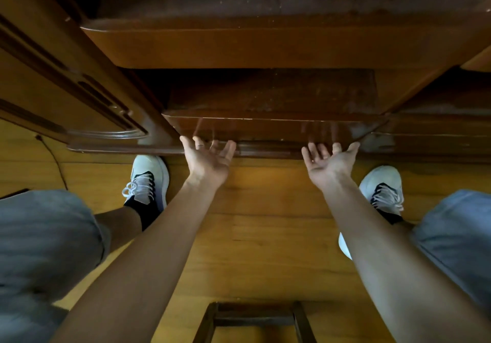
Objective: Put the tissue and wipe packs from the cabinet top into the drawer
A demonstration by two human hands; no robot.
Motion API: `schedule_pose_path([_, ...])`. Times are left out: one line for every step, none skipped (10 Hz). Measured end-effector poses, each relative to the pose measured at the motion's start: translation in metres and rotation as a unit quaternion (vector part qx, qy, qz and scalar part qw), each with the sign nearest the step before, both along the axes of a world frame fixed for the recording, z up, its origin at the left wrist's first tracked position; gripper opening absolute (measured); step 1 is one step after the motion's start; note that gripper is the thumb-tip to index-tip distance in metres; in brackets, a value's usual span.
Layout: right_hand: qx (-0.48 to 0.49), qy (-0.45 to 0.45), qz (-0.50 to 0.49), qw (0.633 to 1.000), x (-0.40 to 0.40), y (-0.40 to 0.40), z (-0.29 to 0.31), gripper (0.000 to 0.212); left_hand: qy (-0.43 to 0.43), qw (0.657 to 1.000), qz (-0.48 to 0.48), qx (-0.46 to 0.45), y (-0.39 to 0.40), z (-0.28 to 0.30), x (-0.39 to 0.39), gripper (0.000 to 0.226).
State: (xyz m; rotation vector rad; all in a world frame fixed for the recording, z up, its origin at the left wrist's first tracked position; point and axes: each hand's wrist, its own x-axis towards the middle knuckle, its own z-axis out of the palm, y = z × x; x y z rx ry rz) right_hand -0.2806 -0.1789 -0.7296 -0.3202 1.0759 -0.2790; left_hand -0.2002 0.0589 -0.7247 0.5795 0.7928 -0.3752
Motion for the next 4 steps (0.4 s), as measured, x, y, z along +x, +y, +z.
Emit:
schedule_pose_path([-0.04,0.033,0.076,0.996,-0.008,-0.004,0.016,0.068,0.009,0.994,-0.069,0.085,0.015,0.022,-0.003,0.069])
schedule_pose_path([-0.117,0.085,0.138,0.98,-0.017,-0.004,0.045,0.049,0.004,0.959,-0.163,0.232,0.033,0.055,-0.012,0.036])
schedule_pose_path([-0.177,0.075,0.209,0.959,-0.028,0.0,0.092,0.04,-0.049,0.909,-0.244,0.333,0.05,0.096,-0.018,0.024])
schedule_pose_path([-0.272,0.08,0.285,0.916,-0.052,0.004,0.142,0.035,-0.127,0.853,-0.312,0.399,0.074,0.14,-0.027,0.026])
